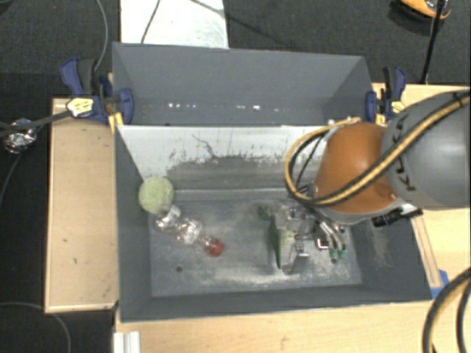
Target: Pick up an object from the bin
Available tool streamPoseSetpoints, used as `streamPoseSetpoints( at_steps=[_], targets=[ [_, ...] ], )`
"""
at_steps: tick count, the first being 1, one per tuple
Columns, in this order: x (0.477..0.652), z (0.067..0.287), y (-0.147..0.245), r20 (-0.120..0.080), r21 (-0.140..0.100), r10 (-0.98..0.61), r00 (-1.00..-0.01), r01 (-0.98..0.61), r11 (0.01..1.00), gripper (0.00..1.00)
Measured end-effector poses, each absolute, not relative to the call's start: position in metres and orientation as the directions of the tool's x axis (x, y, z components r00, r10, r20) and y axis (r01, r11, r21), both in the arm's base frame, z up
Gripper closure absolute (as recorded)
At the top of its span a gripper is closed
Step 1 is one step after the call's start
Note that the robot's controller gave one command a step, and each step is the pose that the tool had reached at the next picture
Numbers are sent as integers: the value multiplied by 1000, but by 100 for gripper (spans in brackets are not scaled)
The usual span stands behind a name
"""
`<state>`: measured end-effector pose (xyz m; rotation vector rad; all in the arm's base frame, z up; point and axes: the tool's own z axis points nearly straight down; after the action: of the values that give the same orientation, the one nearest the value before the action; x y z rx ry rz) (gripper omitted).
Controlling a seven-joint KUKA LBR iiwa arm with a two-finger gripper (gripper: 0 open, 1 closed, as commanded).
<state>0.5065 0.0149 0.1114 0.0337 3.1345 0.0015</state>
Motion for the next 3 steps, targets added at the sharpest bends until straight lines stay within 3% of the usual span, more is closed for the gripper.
streamPoseSetpoints(
  at_steps=[1, 2, 3],
  targets=[
    [524, 75, 6, -25, 9, 236, -971, 236, 972, 100],
    [524, 75, 6, -25, 9, 236, -971, 236, 972, 100],
    [517, 105, 6, -17, 5, 211, -977, 211, 977, 100]
  ],
)
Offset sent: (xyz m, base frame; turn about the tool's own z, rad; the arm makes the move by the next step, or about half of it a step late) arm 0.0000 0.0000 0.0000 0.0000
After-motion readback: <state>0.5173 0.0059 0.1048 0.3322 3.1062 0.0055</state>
